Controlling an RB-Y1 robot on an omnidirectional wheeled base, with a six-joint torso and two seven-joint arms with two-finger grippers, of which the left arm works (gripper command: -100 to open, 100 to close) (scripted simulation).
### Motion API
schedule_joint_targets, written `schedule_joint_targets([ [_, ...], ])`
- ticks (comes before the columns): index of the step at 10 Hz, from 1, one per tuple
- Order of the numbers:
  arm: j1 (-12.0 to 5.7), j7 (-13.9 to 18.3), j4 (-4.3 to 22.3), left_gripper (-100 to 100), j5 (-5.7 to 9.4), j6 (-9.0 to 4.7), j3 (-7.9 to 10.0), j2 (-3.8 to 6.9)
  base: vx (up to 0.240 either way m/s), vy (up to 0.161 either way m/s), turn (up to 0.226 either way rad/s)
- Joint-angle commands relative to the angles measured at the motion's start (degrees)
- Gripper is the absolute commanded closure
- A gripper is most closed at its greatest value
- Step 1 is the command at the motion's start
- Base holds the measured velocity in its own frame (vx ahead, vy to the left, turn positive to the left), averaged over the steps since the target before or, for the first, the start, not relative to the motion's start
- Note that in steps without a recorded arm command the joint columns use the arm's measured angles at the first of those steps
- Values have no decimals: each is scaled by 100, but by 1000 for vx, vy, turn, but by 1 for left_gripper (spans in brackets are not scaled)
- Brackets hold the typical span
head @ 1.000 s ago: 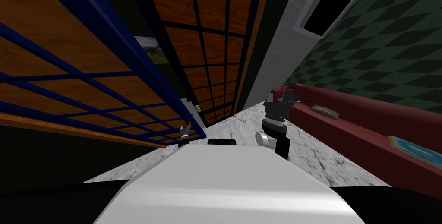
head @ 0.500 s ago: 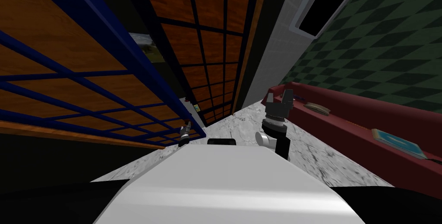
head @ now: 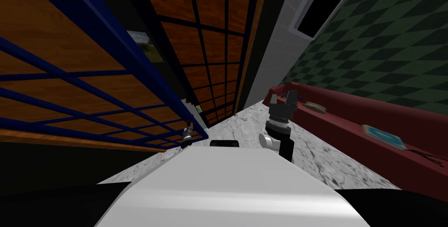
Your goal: Pull the door open
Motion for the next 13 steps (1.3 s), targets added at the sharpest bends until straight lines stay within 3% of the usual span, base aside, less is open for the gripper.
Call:
schedule_joint_targets([
  [1, -58, 286, 146, 100, 139, -78, 76, 141, -39, 12, -72],
  [4, -71, 508, 207, 100, 190, -86, 44, 161, -31, 14, -43],
  [10, -125, 1336, 250, 100, 413, -122, -96, 247, -37, 9, -61],
  [12, -125, 1372, 213, 100, 413, -122, -96, 247, -21, 0, -20],
  [13, -140, 1596, 273, 100, 472, -132, -133, 268, -18, 7, -59],
])
